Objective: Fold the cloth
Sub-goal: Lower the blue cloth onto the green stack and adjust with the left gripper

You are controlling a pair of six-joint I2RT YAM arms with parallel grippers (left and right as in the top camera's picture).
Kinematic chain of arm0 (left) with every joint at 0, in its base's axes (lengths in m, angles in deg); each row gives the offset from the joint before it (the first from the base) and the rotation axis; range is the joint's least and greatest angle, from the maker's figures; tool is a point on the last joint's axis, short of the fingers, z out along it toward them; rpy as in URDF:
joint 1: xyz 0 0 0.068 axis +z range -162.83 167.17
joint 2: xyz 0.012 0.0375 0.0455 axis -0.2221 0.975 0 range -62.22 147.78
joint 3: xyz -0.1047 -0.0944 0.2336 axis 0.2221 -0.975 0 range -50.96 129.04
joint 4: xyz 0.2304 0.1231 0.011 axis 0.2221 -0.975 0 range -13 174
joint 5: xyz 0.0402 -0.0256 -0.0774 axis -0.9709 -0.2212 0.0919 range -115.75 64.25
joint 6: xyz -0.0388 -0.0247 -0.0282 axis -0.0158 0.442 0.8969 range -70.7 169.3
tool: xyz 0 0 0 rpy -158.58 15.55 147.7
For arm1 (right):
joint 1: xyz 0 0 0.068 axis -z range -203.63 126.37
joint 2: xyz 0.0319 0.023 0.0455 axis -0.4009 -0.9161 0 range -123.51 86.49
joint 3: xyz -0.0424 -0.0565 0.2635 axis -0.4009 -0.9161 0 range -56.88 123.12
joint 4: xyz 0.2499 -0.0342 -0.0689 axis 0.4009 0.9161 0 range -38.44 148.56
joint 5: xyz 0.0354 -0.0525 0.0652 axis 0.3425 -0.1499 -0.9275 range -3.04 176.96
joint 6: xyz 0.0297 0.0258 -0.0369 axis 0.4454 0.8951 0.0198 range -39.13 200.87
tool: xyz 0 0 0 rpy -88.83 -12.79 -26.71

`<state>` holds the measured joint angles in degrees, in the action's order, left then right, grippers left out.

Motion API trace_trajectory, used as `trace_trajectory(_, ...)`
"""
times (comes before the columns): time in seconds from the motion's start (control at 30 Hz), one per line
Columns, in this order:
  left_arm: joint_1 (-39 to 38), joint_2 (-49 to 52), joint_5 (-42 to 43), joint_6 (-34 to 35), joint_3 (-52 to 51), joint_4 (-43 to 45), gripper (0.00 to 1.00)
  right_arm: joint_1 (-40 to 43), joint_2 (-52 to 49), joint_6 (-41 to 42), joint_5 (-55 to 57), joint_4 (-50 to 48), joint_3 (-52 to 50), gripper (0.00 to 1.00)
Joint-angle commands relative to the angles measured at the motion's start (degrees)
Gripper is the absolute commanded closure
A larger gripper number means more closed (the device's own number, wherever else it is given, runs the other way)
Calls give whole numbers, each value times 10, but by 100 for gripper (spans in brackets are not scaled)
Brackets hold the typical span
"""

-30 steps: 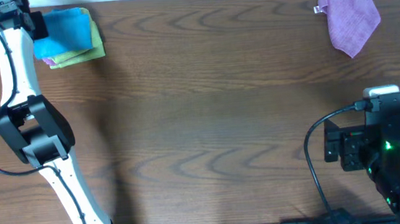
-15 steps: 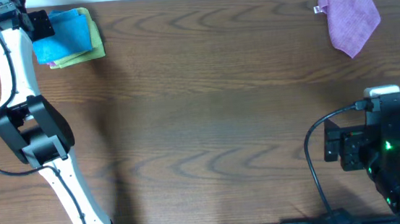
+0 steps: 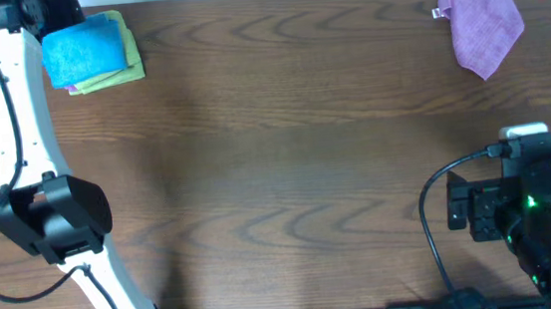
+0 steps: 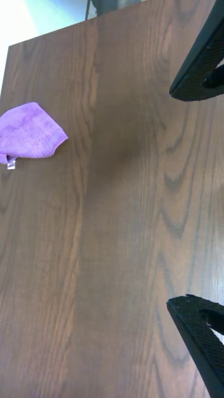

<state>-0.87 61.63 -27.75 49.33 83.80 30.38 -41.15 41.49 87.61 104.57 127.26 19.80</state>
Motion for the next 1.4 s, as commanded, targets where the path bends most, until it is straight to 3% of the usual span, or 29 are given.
trace_trajectory(0.0,3,53,10,3,-24,1,5,4,0,-12,13,-2,-2,1)
trace_trajectory(0.17,3,114,10,33,-24,9,1,4,0,-12,39,-5,-2,1)
trace_trajectory(0.23,4,141,12,53,-24,23,64,4,0,-12,49,-5,-2,1)
trace_trajectory(0.27,4,150,16,54,-24,33,82,4,0,-12,49,-7,-2,1)
trace_trajectory(0.3,3,154,17,54,-24,41,94,4,0,-12,49,-8,-2,1)
trace_trajectory(0.63,-3,155,16,60,-24,155,94,37,-24,10,49,-11,-3,1)
trace_trajectory(1.17,-3,186,20,110,-24,215,94,82,-53,9,49,-29,-3,1)
trace_trajectory(1.37,-2,211,19,124,-24,291,94,83,-53,19,49,-29,-3,1)
